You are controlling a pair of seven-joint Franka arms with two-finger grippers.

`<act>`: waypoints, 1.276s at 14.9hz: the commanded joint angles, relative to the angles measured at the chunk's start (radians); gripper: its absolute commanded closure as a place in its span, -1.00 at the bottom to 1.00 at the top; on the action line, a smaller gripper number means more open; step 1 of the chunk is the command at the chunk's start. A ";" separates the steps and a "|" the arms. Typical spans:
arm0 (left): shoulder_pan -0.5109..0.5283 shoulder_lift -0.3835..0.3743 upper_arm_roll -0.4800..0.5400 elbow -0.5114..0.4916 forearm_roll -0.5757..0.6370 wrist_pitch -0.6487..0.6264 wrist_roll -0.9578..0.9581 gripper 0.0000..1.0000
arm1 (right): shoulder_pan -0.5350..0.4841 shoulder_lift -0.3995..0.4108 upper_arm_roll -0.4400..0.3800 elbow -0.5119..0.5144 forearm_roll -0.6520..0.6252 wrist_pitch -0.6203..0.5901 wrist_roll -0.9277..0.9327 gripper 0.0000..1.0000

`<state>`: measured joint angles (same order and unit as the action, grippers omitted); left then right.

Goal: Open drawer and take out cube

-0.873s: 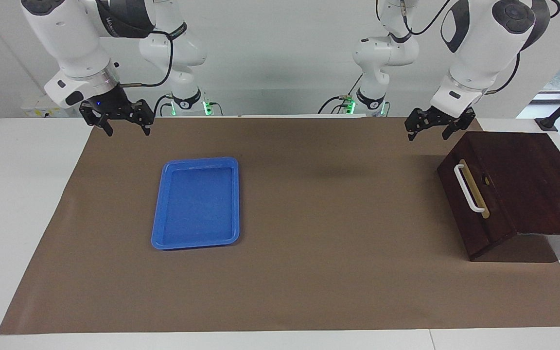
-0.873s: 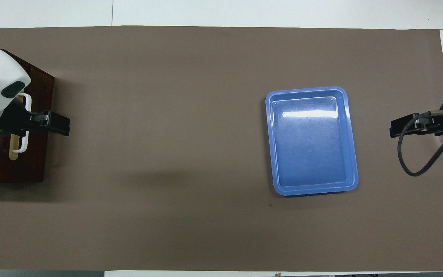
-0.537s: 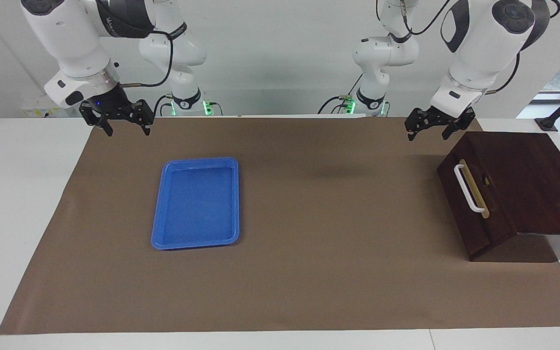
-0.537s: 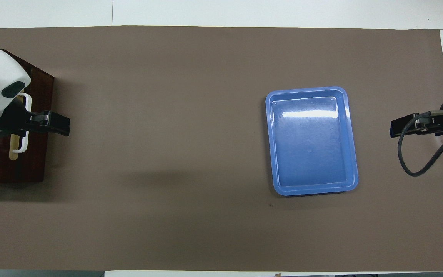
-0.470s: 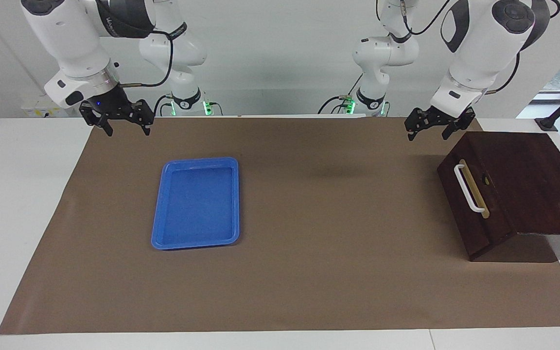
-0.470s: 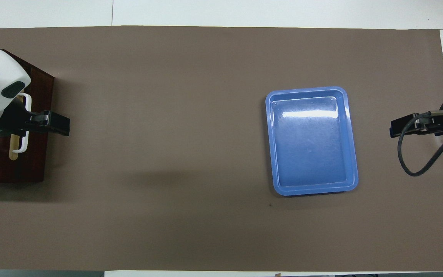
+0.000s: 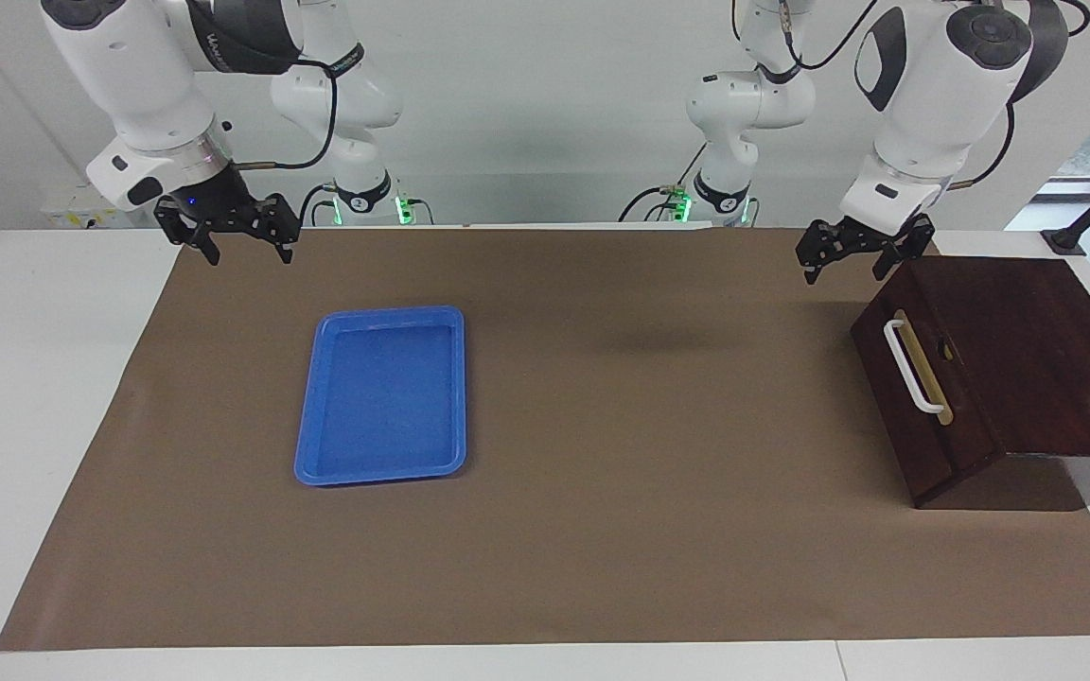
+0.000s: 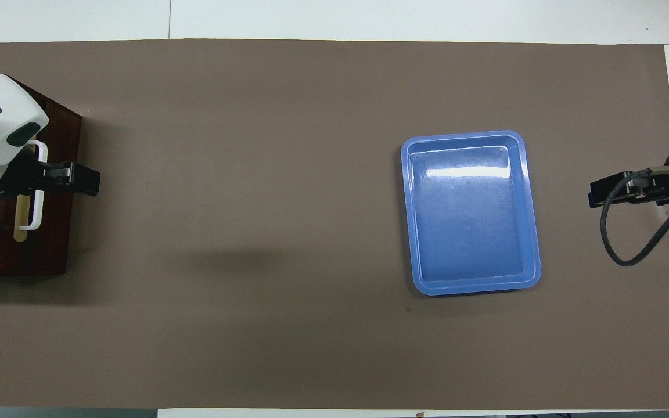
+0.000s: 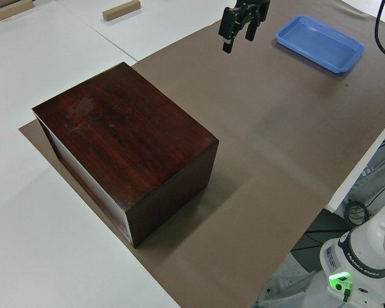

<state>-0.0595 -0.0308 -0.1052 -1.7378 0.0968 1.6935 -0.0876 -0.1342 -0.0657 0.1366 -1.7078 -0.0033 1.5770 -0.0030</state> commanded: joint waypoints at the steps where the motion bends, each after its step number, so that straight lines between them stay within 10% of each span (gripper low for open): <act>1: 0.004 -0.003 0.009 -0.078 0.070 0.107 0.019 -1.00 | -0.013 -0.016 0.011 -0.015 -0.015 0.001 -0.003 -1.00; 9: 0.062 0.135 0.010 -0.167 0.311 0.346 0.019 -1.00 | -0.013 -0.016 0.011 -0.015 -0.015 0.000 -0.003 -1.00; 19: 0.115 0.143 0.012 -0.298 0.328 0.511 0.020 -1.00 | 0.001 -0.019 0.018 -0.009 -0.006 -0.051 -0.009 -1.00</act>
<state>0.0475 0.1343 -0.0904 -1.9861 0.4027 2.1586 -0.0734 -0.1323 -0.0704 0.1496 -1.7077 -0.0033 1.5351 -0.0030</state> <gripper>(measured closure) 0.000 0.000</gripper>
